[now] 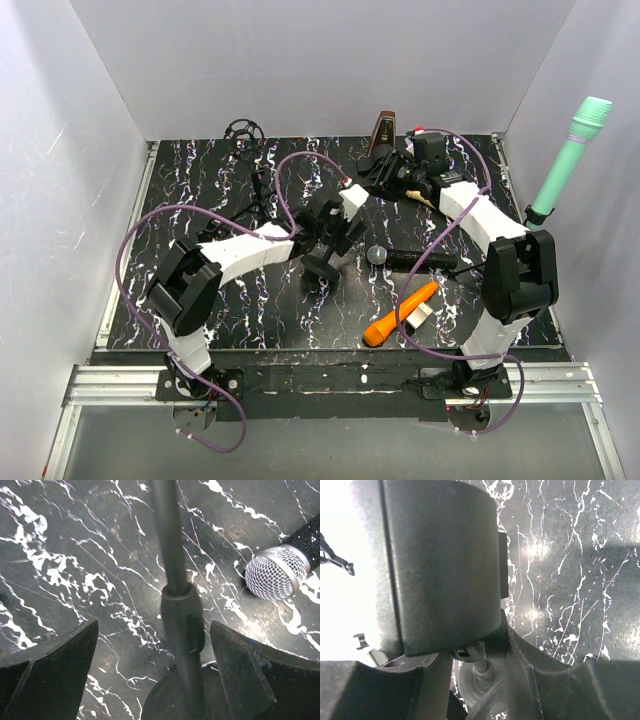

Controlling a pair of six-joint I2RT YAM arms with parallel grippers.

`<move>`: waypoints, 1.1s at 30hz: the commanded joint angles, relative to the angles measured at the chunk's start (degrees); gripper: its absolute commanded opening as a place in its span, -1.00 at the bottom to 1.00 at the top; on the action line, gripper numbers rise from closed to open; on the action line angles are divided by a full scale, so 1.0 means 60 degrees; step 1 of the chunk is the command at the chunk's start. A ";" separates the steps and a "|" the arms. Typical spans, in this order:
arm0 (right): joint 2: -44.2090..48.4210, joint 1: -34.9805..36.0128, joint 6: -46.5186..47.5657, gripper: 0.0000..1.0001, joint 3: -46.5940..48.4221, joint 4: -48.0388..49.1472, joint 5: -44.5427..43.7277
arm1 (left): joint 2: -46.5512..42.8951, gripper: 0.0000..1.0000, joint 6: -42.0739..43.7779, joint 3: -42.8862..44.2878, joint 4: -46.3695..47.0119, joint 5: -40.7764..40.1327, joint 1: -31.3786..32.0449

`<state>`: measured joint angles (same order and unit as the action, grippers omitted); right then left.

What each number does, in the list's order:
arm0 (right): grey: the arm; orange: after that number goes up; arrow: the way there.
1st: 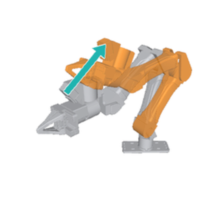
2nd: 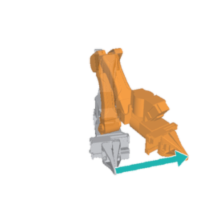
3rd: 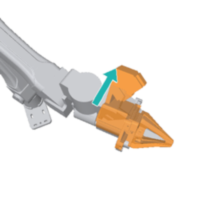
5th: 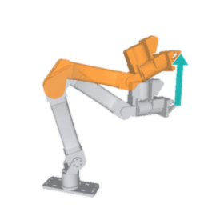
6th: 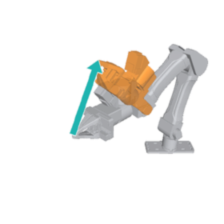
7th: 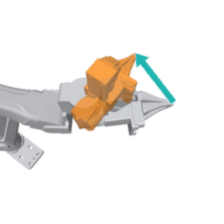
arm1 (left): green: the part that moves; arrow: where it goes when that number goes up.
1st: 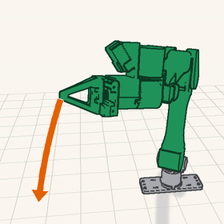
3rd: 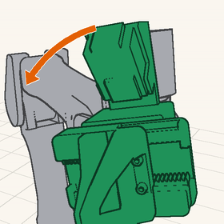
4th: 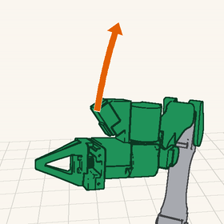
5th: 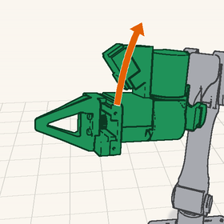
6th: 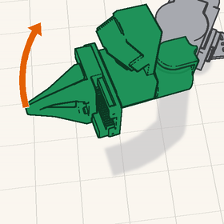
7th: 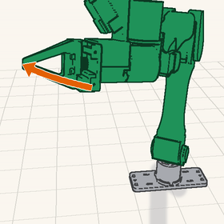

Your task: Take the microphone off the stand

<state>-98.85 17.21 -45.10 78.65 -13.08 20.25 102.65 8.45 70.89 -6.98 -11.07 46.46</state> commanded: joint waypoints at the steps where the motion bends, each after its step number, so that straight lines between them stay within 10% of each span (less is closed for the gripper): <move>1: -0.0034 -0.0173 0.0938 -0.97 -0.0378 0.1620 0.0783 | -0.0804 0.90 -0.0293 0.0224 -0.1163 0.3020 -0.0928; 7: -0.0093 -0.0290 0.1174 -0.97 -0.0848 0.3687 0.2759 | 0.0190 0.67 -0.2594 0.1235 -0.1297 1.0494 -0.3610; 20: -0.0137 -0.0276 0.1043 -0.97 -0.0775 0.3762 0.3070 | 0.1231 0.15 -0.2508 0.1968 -0.0491 1.1617 -0.3203; 22: -0.0151 -0.0276 0.1028 -0.97 -0.0775 0.3719 0.3070 | 0.1231 -0.39 -0.1968 0.2056 -0.0782 1.0932 -0.2983; 23: -0.0137 -0.0276 0.0999 -0.97 -0.0760 0.3675 0.2998 | 0.1173 -0.98 -0.1588 0.2115 -0.0944 1.0463 -0.2823; 26: -0.0093 -0.0290 0.0561 -0.97 -0.0672 0.3062 0.2399 | 0.0269 -1.00 -0.0226 0.1620 -0.0918 0.4972 -0.1655; 29: -0.0078 -0.0290 -0.0390 -0.97 -0.0395 0.1921 0.1345 | -0.0714 -1.00 0.2261 -0.0456 0.2903 -0.2664 0.0338; 33: -0.0093 -0.0247 -0.0686 -0.97 -0.0204 0.1785 0.1371 | -0.0790 -1.00 0.1598 -0.0375 0.2499 -0.2726 0.0329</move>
<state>-99.85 13.76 -44.66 74.48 0.80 28.64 98.63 11.27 69.76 0.84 -3.27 48.73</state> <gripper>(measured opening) 0.460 0.142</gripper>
